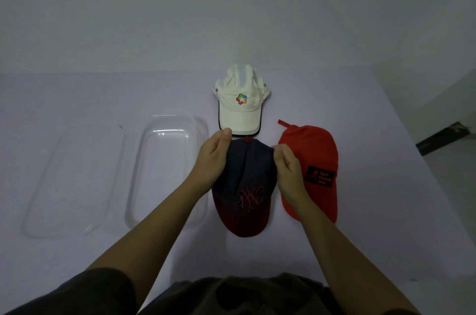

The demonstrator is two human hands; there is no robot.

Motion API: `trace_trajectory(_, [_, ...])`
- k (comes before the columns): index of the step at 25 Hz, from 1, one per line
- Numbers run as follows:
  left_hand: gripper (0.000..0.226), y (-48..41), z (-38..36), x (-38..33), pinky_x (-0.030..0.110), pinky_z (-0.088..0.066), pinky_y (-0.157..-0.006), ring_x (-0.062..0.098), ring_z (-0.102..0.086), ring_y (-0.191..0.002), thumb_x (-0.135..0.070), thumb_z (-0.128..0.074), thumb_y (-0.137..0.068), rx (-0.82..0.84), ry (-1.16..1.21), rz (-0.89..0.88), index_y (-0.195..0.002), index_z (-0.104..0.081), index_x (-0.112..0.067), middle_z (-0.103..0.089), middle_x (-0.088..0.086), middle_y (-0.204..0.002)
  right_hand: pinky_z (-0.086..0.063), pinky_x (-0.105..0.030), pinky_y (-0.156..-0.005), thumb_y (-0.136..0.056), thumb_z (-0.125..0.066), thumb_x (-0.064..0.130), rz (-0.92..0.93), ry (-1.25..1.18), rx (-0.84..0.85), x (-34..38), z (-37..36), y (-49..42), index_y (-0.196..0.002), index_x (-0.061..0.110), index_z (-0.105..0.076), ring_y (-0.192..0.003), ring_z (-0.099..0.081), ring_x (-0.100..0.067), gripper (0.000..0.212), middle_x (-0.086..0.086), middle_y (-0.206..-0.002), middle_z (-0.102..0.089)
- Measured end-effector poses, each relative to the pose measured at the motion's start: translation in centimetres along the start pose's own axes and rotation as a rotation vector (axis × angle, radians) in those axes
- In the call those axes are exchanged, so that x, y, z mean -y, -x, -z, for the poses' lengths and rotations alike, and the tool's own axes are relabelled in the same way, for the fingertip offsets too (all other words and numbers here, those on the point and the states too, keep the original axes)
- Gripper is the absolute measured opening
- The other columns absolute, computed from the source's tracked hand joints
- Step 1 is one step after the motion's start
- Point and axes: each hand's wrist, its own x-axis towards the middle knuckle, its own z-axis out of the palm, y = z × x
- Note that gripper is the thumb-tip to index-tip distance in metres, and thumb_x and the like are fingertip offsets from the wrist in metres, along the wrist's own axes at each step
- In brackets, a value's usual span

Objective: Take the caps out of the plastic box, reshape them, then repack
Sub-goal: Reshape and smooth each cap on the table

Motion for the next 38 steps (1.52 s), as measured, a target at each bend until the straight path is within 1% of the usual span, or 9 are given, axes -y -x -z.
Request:
trace_trajectory(5, [0.036, -1.7, 4.4, -0.8, 0.018, -0.044, -0.062, 0.006, -0.054, -0.060, -0.046, -0.050, -0.090, 0.424, -0.473, 0.008, -0.070, -0.060, -0.017, -0.058, -0.002, -0.067, -0.050, -0.031, -0.080, -0.099, -0.038, 0.024, -0.184, -0.376, -0.020, 1.6, 1.3, -1.1, -0.074, 0.017, -0.062, -0.083, -0.060, -0.017, 0.035, -0.006, -0.084, -0.064])
trace_trajectory(8, [0.031, -2.3, 6.2, -0.5, 0.022, -0.044, -0.071, 0.007, -0.053, -0.067, -0.035, -0.051, -0.088, 0.610, -0.374, 0.109, -0.071, -0.063, -0.012, -0.056, -0.002, -0.068, -0.054, -0.025, -0.079, -0.098, -0.037, 0.025, -0.234, -0.412, 0.032, 2.8, 1.6, -1.6, -0.085, 0.013, -0.065, -0.084, -0.067, -0.012, 0.032, -0.003, -0.089, -0.070])
trace_trajectory(11, [0.028, -1.9, 6.2, 0.3, 0.016, -0.041, -0.069, 0.002, -0.049, -0.065, -0.019, -0.047, -0.096, 0.569, -0.221, 0.089, -0.070, -0.054, -0.015, -0.052, -0.012, -0.064, -0.052, -0.022, -0.072, -0.098, -0.039, 0.026, -0.262, -0.314, 0.069, 2.7, 2.3, -1.9, -0.079, 0.011, -0.063, -0.078, -0.067, -0.010, 0.035, -0.001, -0.081, -0.071])
trace_trajectory(13, [0.029, -1.5, 6.0, 1.2, 0.015, -0.040, -0.066, 0.003, -0.047, -0.065, -0.021, -0.043, -0.098, 0.485, -0.209, 0.074, -0.070, -0.052, -0.019, -0.049, -0.012, -0.065, -0.045, -0.030, -0.076, -0.097, -0.041, 0.030, -0.225, -0.040, 0.143, 1.7, 3.1, -2.2, -0.075, 0.006, -0.057, -0.079, -0.057, -0.018, 0.036, -0.010, -0.081, -0.062])
trace_trajectory(23, [0.025, -2.0, 6.1, 4.7, 0.024, -0.044, -0.078, 0.015, -0.057, -0.083, -0.028, -0.041, -0.098, 0.482, -0.564, 0.190, -0.093, -0.060, -0.013, -0.062, 0.003, -0.090, -0.033, -0.032, -0.060, -0.098, -0.037, 0.034, -0.166, 0.678, 0.274, -1.4, 3.1, -2.6, -0.061, 0.014, -0.043, -0.058, -0.040, -0.014, 0.042, -0.002, -0.060, -0.043])
trace_trajectory(29, [0.024, -3.9, 5.7, 5.2, 0.025, -0.042, -0.086, 0.021, -0.058, -0.101, -0.012, -0.045, -0.095, 0.590, -1.006, 0.146, -0.115, -0.059, -0.009, -0.063, 0.010, -0.114, -0.039, -0.024, -0.067, -0.095, -0.047, 0.020, -0.149, 0.724, 0.469, -1.8, 4.0, -3.4, -0.094, 0.011, -0.061, -0.070, -0.051, -0.008, 0.017, 0.006, -0.076, -0.056])
trace_trajectory(33, [0.030, -4.5, 4.5, 5.8, 0.030, -0.044, -0.093, 0.026, -0.057, -0.110, -0.007, -0.046, -0.094, 0.595, -1.087, 0.188, -0.123, -0.054, -0.006, -0.060, 0.014, -0.123, -0.048, -0.029, -0.086, -0.092, -0.053, 0.012, -0.202, 0.747, 0.490, -2.4, 3.7, -3.8, -0.116, 0.008, -0.059, -0.101, -0.060, -0.021, 0.026, -0.010, -0.114, -0.064])
trace_trajectory(35, [0.038, -4.5, 4.5, 5.9, 0.030, -0.043, -0.096, 0.026, -0.056, -0.114, -0.005, -0.046, -0.094, 0.556, -1.053, 0.216, -0.132, -0.047, -0.006, -0.058, 0.014, -0.128, -0.047, -0.024, -0.088, -0.091, -0.054, 0.010, -0.111, 0.731, 0.427, -1.6, 3.6, -3.8, -0.122, 0.009, -0.057, -0.105, -0.059, -0.019, 0.031, -0.007, -0.121, -0.061])
trace_trajectory(38, [0.040, -5.0, 4.5, 4.9, 0.028, -0.041, -0.097, 0.025, -0.056, -0.116, -0.004, -0.045, -0.094, 0.377, -0.925, 0.108, -0.134, -0.045, -0.005, -0.057, 0.014, -0.129, -0.044, -0.011, -0.073, -0.091, -0.054, 0.011, 0.076, 0.530, 0.099, 0.9, 5.0, -4.0, -0.113, 0.013, -0.061, -0.083, -0.057, 0.001, 0.023, 0.005, -0.103, -0.061])
